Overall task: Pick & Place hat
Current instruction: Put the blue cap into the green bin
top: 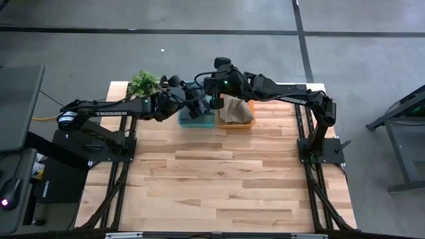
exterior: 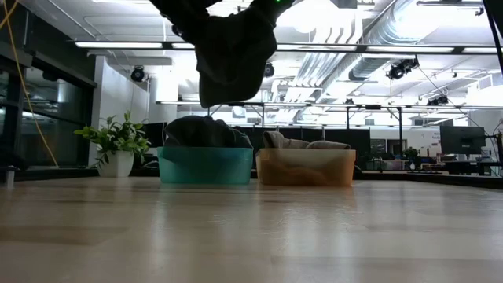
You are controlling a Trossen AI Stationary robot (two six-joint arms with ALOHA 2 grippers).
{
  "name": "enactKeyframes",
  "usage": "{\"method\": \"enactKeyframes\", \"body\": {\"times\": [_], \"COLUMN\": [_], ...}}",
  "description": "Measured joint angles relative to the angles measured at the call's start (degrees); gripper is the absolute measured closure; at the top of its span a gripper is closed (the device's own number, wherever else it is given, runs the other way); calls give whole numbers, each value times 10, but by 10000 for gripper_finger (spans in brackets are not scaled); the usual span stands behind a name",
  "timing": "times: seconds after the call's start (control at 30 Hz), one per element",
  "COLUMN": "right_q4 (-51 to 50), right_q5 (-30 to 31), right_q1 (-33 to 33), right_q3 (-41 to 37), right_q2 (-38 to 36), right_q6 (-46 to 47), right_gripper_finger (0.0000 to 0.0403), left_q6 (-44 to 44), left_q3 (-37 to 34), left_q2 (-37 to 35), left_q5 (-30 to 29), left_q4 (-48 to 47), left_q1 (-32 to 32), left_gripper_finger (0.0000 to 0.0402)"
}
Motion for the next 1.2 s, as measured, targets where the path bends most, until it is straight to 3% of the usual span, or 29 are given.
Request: {"method": "enactKeyframes", "body": {"times": [0.23, 0.7, 1.2], "right_q4": [7, 18, 20], "right_q5": [-7, -6, -11], "right_q1": [0, 15, 23], "right_q3": [0, 0, 0], "right_q2": [0, 0, 0], "right_q6": [-8, -25, -42], "right_gripper_finger": [403, 403, 402], "left_q6": [0, -6, -53], "left_q3": [0, 0, 0], "left_q2": [0, 0, -1], "left_q5": [12, -33, -52], "left_q4": [0, 2, -34], "left_q1": [0, 0, -1], "left_gripper_finger": [192, 391, 402]}}
